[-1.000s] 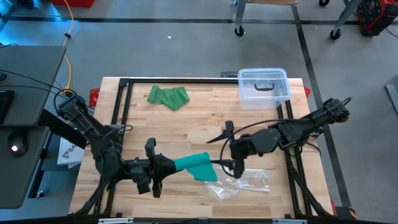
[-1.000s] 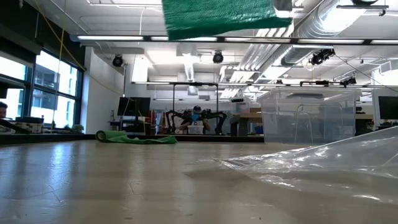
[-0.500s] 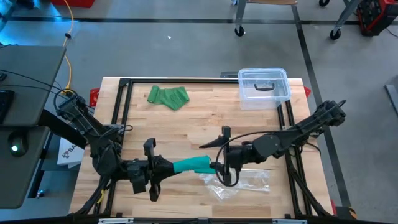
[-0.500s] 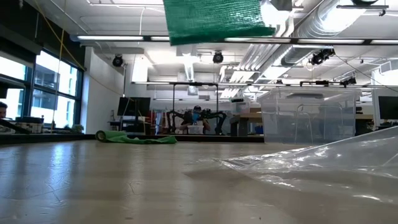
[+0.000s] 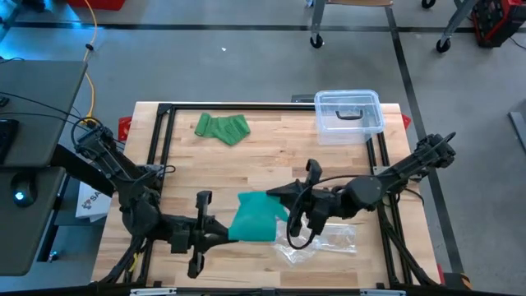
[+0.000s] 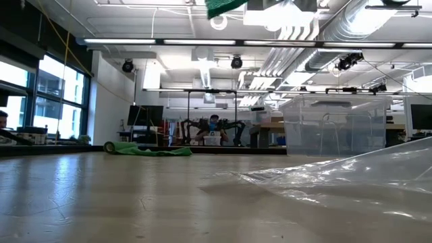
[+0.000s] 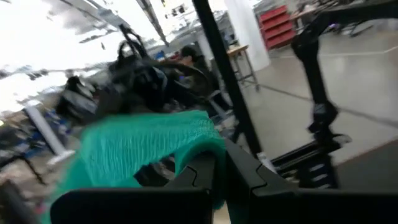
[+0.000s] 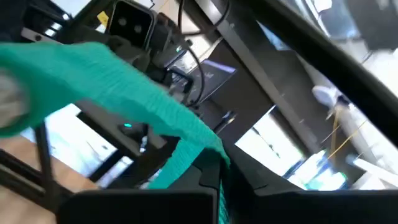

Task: Roll bandage
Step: Roll the blue bandage

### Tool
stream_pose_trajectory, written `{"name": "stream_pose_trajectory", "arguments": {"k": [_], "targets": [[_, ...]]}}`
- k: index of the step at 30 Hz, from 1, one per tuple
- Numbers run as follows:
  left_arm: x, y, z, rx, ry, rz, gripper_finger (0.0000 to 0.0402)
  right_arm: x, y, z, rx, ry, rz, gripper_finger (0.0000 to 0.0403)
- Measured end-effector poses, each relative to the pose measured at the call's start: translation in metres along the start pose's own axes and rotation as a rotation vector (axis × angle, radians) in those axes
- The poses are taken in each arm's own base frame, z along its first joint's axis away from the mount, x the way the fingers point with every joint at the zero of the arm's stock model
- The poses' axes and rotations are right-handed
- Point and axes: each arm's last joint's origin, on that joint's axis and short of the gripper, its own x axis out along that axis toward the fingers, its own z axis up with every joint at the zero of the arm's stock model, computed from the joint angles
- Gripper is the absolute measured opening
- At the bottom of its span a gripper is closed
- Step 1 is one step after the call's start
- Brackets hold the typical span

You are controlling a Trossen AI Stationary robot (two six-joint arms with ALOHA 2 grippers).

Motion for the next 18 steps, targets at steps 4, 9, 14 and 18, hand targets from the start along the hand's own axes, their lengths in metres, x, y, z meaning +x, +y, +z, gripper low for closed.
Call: {"name": "stream_pose_trajectory", "arguments": {"k": [4,9,14,18], "targets": [[0.004,0.003,-0.005,-0.061,0.017,-0.037,0.0007,0.002,-0.01,0.008,-0.024,0.002,-0.031,0.0001],[0.007,0.004,-0.005,-0.066,-0.027,-0.142,0.0007,0.008,-0.017,-0.003,-0.009,0.104,-0.07,0.0001],[0.006,0.003,-0.003,-0.029,-0.059,-0.166,0.0007,0.013,-0.009,-0.024,0.069,0.213,0.037,0.0],[0.003,0.001,0.0,0.017,-0.074,-0.145,0.0007,0.012,-0.001,-0.031,0.16,0.249,0.123,0.0]]}}
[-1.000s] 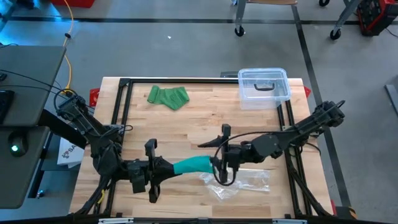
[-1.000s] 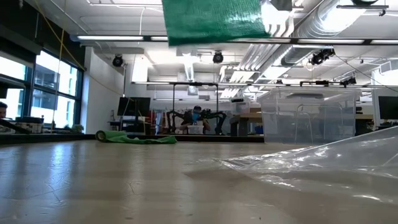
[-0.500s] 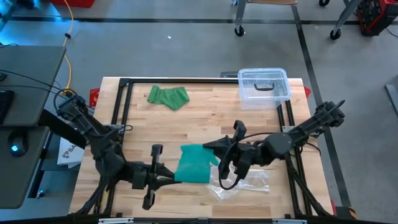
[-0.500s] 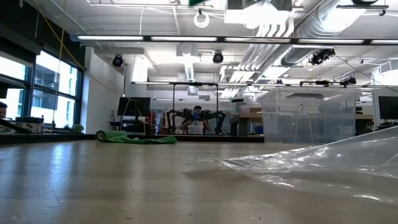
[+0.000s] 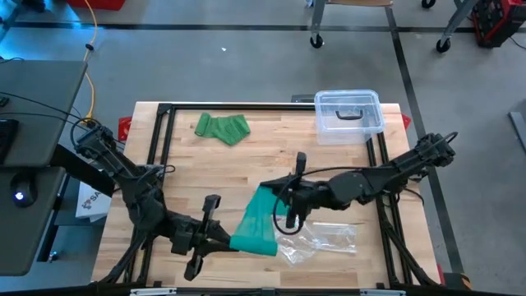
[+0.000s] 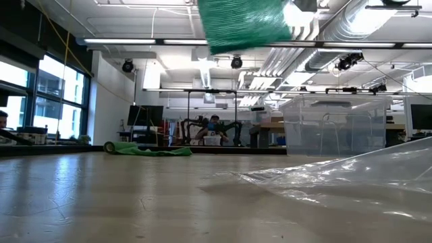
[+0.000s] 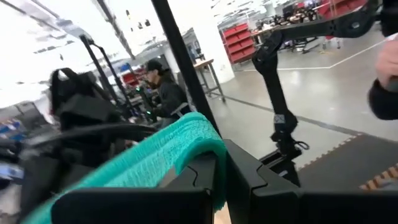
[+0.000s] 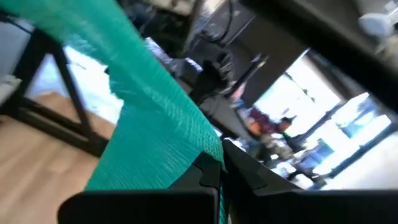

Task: Roll bandage
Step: Roll the blue bandage

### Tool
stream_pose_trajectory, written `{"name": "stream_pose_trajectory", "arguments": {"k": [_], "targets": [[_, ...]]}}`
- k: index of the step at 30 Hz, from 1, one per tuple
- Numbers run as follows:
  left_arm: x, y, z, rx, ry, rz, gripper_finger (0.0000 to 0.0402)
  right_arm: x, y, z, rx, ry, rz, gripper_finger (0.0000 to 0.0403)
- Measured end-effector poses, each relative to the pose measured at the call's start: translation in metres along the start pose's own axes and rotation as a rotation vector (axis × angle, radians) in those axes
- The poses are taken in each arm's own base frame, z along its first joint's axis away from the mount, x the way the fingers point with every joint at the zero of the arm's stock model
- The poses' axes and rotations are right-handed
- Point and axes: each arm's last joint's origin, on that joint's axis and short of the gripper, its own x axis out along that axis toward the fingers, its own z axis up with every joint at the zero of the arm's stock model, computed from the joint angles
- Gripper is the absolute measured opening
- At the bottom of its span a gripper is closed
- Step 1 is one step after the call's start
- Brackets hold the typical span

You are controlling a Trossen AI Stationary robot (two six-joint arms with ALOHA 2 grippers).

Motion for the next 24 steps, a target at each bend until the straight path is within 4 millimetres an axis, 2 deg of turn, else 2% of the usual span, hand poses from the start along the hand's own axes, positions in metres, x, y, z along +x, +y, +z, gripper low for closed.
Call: {"name": "stream_pose_trajectory", "arguments": {"k": [8,15,20,24], "targets": [[-0.006,-0.005,0.009,0.099,0.006,0.107,0.0007,-0.01,0.016,0.005,0.033,0.004,0.072,0.0],[-0.007,-0.002,0.012,0.139,0.002,0.176,0.0007,-0.01,0.017,0.005,0.081,-0.015,0.112,0.0011],[-0.006,0.002,0.013,0.162,-0.006,0.209,0.0007,-0.009,0.019,0.005,0.089,-0.03,0.135,0.0063],[-0.006,0.005,0.013,0.195,0.024,0.263,0.0007,-0.007,0.031,0.006,0.082,-0.069,0.201,0.0119]]}}
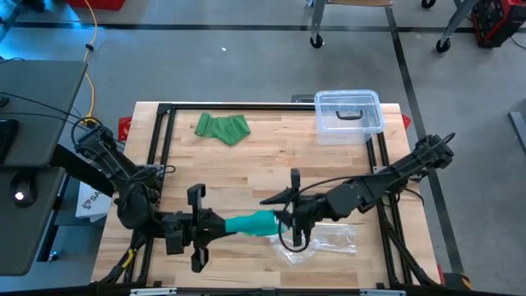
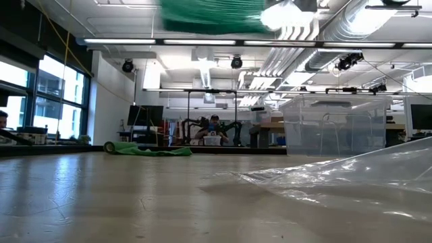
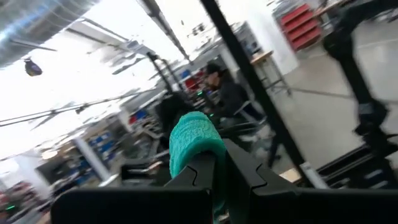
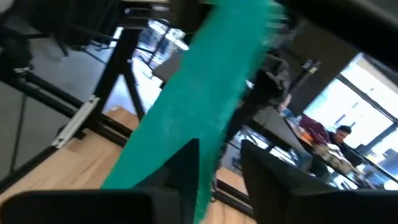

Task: Roll bandage
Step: Roll the blue bandage

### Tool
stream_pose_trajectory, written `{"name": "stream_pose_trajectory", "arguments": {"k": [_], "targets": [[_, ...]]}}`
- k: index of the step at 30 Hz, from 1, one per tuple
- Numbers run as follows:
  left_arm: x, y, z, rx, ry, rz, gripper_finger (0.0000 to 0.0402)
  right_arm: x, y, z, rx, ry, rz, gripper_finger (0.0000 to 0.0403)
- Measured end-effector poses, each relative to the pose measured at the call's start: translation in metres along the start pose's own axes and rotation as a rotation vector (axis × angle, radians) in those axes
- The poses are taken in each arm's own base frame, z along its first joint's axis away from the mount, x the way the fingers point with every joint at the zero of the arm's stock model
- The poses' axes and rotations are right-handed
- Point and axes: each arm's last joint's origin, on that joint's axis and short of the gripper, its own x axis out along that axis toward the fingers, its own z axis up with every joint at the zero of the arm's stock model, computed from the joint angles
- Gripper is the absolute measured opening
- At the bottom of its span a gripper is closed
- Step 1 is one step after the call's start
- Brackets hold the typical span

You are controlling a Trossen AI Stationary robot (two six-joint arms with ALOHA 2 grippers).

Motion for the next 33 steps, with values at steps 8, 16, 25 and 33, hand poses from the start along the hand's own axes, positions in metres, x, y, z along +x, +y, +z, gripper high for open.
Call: {"name": "stream_pose_trajectory", "arguments": {"k": [8,16,25,33], "targets": [[0.0,0.0,-0.001,0.032,0.031,0.024,0.0007,-0.004,0.019,0.007,0.002,-0.033,0.045,0.0189],[0.0,-0.003,-0.005,0.068,0.06,-0.004,0.0007,-0.022,0.031,0.028,0.024,0.038,-0.12,0.0195],[-0.001,-0.005,-0.008,0.13,0.082,-0.027,0.0007,-0.029,0.013,0.031,0.124,0.179,-0.071,0.0195],[-0.001,-0.005,-0.005,0.133,0.066,-0.018,0.0007,-0.024,0.025,-0.025,-0.029,0.462,0.181,0.0195]]}}
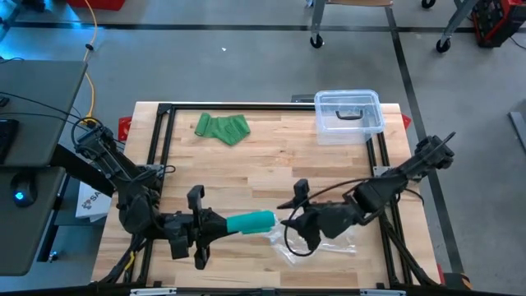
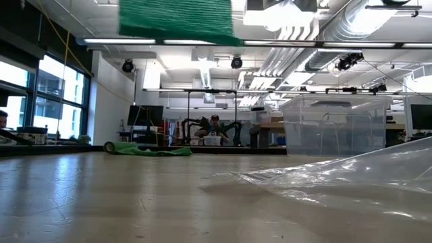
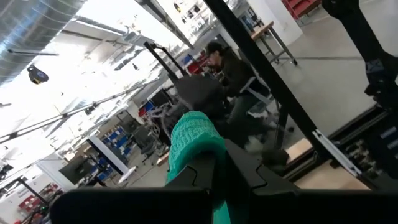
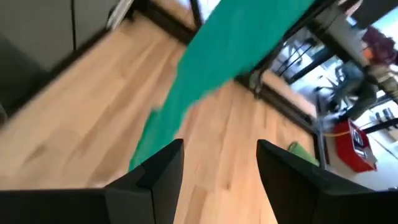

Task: Roll bandage
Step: Roll the blue bandage

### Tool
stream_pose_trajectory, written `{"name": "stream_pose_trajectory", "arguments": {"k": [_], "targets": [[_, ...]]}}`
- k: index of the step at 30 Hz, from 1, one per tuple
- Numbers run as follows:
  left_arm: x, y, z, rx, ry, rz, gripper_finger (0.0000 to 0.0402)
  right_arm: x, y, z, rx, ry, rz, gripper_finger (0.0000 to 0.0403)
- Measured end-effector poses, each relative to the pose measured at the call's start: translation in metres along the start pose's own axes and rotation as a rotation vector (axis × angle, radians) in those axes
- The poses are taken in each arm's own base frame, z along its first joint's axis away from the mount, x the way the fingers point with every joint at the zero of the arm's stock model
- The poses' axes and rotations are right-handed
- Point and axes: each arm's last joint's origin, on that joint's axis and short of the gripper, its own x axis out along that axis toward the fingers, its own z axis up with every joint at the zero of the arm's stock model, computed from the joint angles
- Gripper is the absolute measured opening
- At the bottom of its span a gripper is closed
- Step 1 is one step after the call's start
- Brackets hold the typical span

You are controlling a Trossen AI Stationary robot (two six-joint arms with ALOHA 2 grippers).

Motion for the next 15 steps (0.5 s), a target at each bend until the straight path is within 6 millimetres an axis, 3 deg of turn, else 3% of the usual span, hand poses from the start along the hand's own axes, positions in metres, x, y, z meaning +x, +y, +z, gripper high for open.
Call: {"name": "stream_pose_trajectory", "arguments": {"k": [6,11,15], "targets": [[0.0,0.002,0.001,-0.022,0.001,0.028,0.0007,0.013,0.021,-0.029,-0.058,0.124,-0.142,0.0195],[0.002,0.005,-0.002,-0.046,0.049,0.078,0.0007,0.006,0.049,-0.037,-0.204,0.121,-0.119,0.0195],[0.006,0.01,-0.004,-0.112,0.044,0.105,0.001,0.003,0.055,-0.034,-0.175,0.096,-0.141,0.0195]]}}
